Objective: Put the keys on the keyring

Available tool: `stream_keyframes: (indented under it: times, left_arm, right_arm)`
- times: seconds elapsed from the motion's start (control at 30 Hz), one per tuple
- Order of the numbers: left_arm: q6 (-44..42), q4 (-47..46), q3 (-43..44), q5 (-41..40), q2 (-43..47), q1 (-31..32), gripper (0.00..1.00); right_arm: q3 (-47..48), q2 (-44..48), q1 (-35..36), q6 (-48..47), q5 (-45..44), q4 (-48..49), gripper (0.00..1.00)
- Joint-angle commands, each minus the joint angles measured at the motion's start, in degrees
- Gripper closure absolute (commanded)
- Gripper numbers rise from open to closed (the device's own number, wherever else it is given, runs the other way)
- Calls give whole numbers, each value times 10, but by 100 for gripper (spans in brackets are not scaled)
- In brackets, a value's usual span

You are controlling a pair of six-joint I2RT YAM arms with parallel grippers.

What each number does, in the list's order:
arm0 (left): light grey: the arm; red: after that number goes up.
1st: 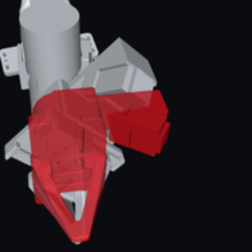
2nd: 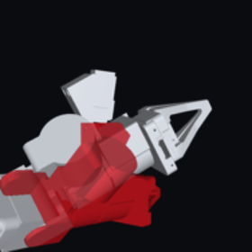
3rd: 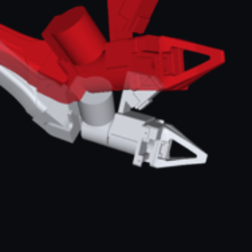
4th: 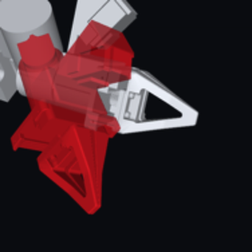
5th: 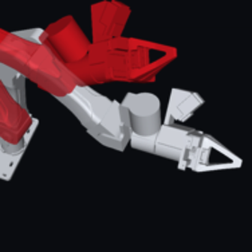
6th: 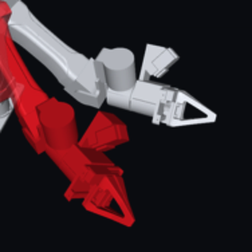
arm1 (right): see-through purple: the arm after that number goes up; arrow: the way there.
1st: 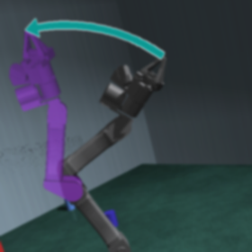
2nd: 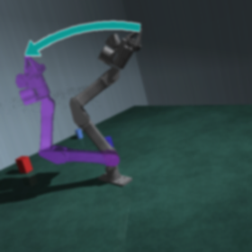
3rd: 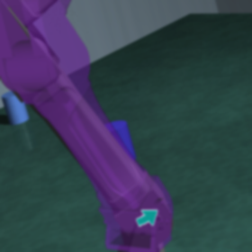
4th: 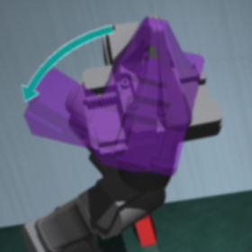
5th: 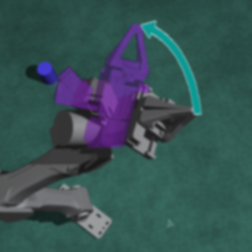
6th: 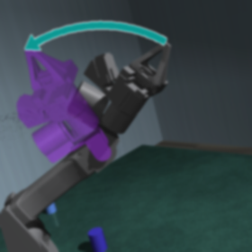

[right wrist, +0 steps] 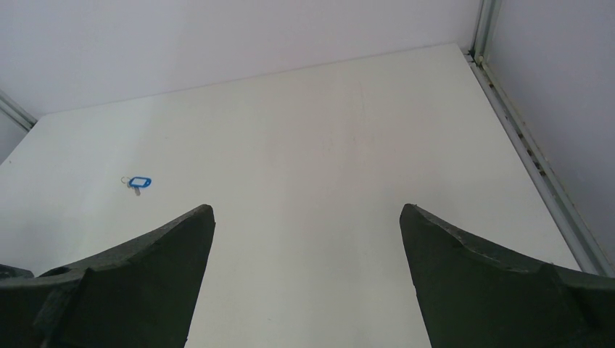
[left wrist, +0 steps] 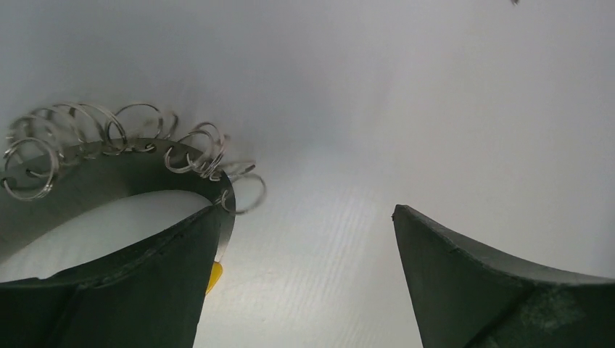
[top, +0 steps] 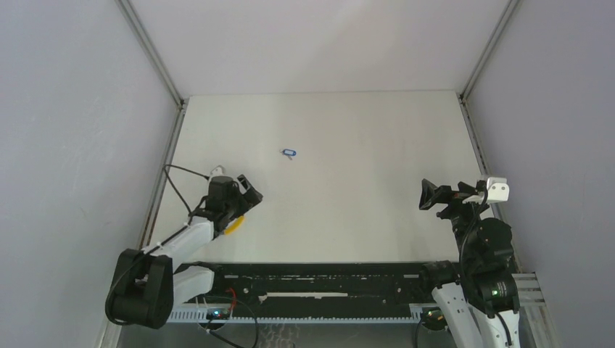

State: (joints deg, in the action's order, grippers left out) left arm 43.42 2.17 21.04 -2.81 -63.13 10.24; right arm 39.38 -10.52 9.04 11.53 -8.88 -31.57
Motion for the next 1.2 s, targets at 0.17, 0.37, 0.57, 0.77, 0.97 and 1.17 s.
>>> stream_keyframes:
  times: [0.17,0.37,0.57,0.77,0.97,1.17]
  left_arm:
    - [31,-30,94,80,-150,148,9]
    - [10,-39,239,148,-299,262,12]
    - [-31,-7,395,193,-383,356,14]
    - [-97,50,439,152,-364,391,14]
    - [-126,91,384,43,-272,389,12]
    - [-109,91,292,-7,-185,359,11]
  right_arm:
    - [-1,15,-1,3,3,28,0]
    - [0,16,-2,4,3,29,0]
    - [-1,17,-2,3,2,28,0]
    - [-2,15,-1,3,5,28,0]
    - [-6,-3,-2,13,61,37,0]
    - [-11,-60,0,21,186,61,0]
